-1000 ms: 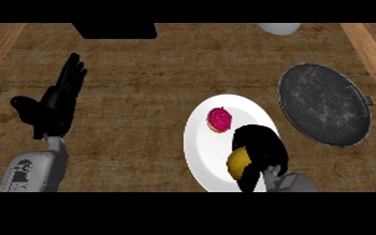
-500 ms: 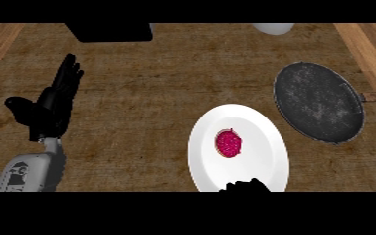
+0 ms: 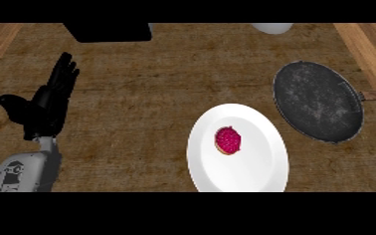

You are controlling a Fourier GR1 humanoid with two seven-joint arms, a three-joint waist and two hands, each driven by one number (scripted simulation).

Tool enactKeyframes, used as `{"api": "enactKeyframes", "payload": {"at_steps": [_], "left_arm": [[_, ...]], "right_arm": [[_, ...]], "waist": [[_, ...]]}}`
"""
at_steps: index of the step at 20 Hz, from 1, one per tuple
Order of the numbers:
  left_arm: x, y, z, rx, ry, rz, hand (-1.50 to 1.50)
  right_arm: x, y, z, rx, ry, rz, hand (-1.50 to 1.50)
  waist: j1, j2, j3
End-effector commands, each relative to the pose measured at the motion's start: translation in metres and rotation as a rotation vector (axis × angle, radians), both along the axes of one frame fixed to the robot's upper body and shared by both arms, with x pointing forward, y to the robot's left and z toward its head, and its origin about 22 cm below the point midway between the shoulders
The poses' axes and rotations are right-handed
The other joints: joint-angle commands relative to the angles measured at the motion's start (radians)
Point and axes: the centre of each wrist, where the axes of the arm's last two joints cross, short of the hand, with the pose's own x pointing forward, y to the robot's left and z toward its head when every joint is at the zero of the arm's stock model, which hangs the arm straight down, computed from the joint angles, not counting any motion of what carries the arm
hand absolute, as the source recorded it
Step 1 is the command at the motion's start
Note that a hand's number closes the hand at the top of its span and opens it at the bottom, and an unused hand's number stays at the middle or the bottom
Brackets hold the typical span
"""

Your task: Pick the lemon from the plate and place it in the pan

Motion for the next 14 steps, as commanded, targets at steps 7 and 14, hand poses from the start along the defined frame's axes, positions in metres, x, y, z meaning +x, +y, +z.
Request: {"api": "enactKeyframes", "payload": {"at_steps": [7, 14], "left_arm": [[-0.002, -0.009, -0.003, -0.017, -0.02, -0.039, 0.0], [0.01, -0.02, 0.002, -0.023, -0.014, -0.052, 0.0]], "right_arm": [[0.02, -0.03, 0.036, 0.287, -0.151, -0.16, 1.5], [0.067, -0.066, 0.034, 0.371, -0.172, -0.265, 1.5]], "waist": [[0.032, 0.013, 0.0], [0.039, 0.023, 0.002]]}}
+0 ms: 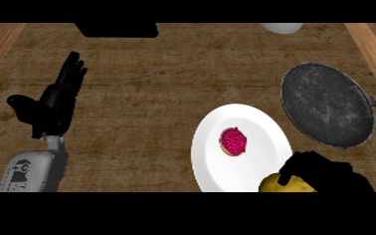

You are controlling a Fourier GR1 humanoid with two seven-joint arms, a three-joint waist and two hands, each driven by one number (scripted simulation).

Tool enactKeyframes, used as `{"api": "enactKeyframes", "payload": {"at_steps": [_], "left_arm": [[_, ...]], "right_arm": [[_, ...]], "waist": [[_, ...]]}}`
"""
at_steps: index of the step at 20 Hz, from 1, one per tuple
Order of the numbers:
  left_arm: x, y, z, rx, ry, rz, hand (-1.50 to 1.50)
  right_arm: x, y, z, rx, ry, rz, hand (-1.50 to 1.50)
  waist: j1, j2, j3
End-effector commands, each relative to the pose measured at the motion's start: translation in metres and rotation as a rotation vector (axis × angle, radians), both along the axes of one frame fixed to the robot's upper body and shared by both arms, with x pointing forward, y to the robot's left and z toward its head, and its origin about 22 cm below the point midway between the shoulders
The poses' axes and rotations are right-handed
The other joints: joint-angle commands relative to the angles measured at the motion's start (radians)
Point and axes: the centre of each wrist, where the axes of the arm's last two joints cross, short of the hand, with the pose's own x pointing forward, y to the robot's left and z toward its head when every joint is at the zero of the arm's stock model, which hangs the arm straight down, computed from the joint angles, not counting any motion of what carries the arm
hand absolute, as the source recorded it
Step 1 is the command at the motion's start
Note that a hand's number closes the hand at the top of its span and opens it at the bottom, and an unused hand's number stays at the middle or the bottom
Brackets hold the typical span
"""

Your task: Pick the lemon from the plate and place it in the pan

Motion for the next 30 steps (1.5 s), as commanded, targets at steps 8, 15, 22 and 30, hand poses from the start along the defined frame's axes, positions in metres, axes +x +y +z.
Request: {"api": "enactKeyframes", "payload": {"at_steps": [8, 15, 22, 30], "left_arm": [[0.013, -0.013, 0.004, 0.013, 0.004, -0.012, 0.0], [0.012, -0.018, 0.005, -0.002, -0.008, -0.027, 0.0], [0.021, -0.016, 0.002, 0.024, -0.008, -0.019, 0.0], [0.021, -0.014, -0.003, 0.016, -0.008, -0.035, 0.0]], "right_arm": [[0.116, -0.141, 0.005, 0.048, -0.055, -0.144, 1.5], [0.182, -0.185, -0.057, 0.005, -0.014, -0.173, 1.5], [0.219, -0.192, -0.081, 0.197, 0.066, -0.146, 1.5], [0.226, -0.212, -0.1, 0.279, 0.384, -0.027, -1.5]], "waist": [[0.004, -0.001, -0.001], [0.031, 0.001, 0.0], [0.026, 0.005, 0.0], [0.033, 0.009, 0.0]]}}
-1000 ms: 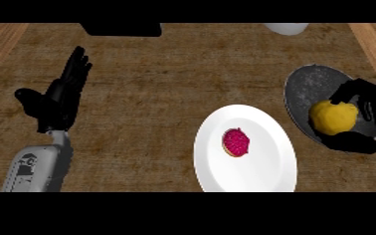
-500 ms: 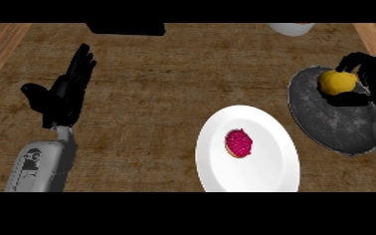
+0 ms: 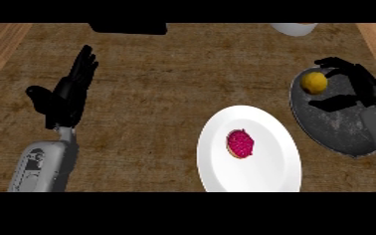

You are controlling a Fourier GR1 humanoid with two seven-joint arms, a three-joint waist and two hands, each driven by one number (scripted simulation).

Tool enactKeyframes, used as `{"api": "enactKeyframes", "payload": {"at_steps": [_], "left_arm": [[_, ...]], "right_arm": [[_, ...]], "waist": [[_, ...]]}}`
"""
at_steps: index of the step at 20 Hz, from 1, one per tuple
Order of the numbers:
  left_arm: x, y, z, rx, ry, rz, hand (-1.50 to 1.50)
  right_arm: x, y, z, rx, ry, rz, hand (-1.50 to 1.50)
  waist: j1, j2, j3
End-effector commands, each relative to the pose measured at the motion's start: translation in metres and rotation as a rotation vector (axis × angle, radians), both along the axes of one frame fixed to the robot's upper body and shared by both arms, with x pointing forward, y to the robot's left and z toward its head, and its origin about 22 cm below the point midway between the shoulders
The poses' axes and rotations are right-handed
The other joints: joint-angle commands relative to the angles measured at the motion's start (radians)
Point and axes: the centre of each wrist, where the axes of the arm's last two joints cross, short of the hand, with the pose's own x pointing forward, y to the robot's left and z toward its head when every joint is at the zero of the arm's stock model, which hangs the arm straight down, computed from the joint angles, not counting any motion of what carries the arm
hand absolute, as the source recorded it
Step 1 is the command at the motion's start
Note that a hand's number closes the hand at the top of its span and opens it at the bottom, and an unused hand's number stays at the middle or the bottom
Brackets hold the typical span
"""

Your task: Pick the lemon from the plate and place it in the pan

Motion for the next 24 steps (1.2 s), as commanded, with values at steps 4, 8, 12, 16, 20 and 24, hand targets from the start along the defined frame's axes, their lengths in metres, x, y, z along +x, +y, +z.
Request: {"api": "enactKeyframes", "payload": {"at_steps": [4, 8, 12, 16, 20, 24], "left_arm": [[-0.004, -0.005, -0.017, -0.005, 0.0, 0.005, 0.0], [-0.009, 0.008, 0.006, 0.017, 0.003, 0.032, 0.0], [-0.005, 0.007, -0.004, -0.007, 0.005, 0.04, 0.0], [-0.004, 0.01, 0.0, -0.012, 0.021, 0.071, 0.0], [-0.014, 0.024, -0.018, 0.003, 0.029, 0.062, 0.0], [-0.02, 0.034, 0.003, 0.013, 0.019, 0.067, 0.0]], "right_arm": [[-0.003, 0.014, -0.04, 0.109, -0.032, 0.073, -1.5], [-0.006, -0.019, -0.017, 0.253, -0.176, 0.037, -1.5], [-0.034, -0.072, -0.004, 0.443, -0.248, 0.014, -1.5], [-0.055, -0.097, -0.001, 0.559, -0.16, 0.095, -1.5], [-0.1, -0.14, 0.007, 0.615, -0.138, 0.166, -1.5], [-0.134, -0.165, 0.016, 0.641, -0.178, 0.187, -1.5]], "waist": [[-0.014, -0.003, 0.0], [-0.022, -0.011, 0.0], [-0.043, -0.012, -0.001], [-0.059, -0.019, -0.003], [-0.065, -0.019, -0.003], [-0.077, -0.028, -0.003]]}}
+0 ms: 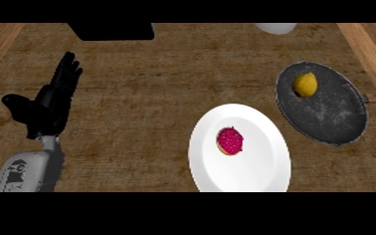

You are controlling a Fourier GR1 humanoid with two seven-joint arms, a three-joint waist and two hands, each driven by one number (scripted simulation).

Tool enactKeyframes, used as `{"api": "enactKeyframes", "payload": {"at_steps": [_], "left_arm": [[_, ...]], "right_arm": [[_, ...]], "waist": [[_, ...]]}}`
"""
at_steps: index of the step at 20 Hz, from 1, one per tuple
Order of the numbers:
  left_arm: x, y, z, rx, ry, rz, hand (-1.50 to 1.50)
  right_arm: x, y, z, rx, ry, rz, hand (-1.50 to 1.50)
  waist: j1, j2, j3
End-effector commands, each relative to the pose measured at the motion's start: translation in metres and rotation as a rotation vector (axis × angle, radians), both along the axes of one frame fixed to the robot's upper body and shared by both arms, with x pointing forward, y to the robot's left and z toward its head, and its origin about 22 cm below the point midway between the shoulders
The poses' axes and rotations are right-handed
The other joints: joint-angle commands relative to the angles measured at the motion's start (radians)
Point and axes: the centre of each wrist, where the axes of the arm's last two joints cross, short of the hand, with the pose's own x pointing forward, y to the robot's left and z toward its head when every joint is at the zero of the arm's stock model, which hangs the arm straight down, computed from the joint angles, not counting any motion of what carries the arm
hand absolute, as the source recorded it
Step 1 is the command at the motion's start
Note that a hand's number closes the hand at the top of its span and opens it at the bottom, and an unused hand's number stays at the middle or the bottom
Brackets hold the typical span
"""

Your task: Pick the lemon from the plate and place it in the pan

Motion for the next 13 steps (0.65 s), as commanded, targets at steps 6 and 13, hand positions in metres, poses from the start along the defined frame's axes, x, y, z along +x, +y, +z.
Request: {"api": "enactKeyframes", "payload": {"at_steps": [6, 13], "left_arm": [[-0.004, 0.009, 0.001, 0.01, -0.002, 0.025, 0.0], [0.0, 0.016, -0.003, 0.009, 0.011, 0.031, 0.0]], "right_arm": [[-0.067, -0.05, 0.032, 0.11, -0.077, 0.161, -1.5], [-0.09, -0.048, 0.031, 0.043, -0.059, 0.154, -1.5]], "waist": [[-0.019, -0.004, -0.001], [-0.02, 0.001, -0.002]]}}
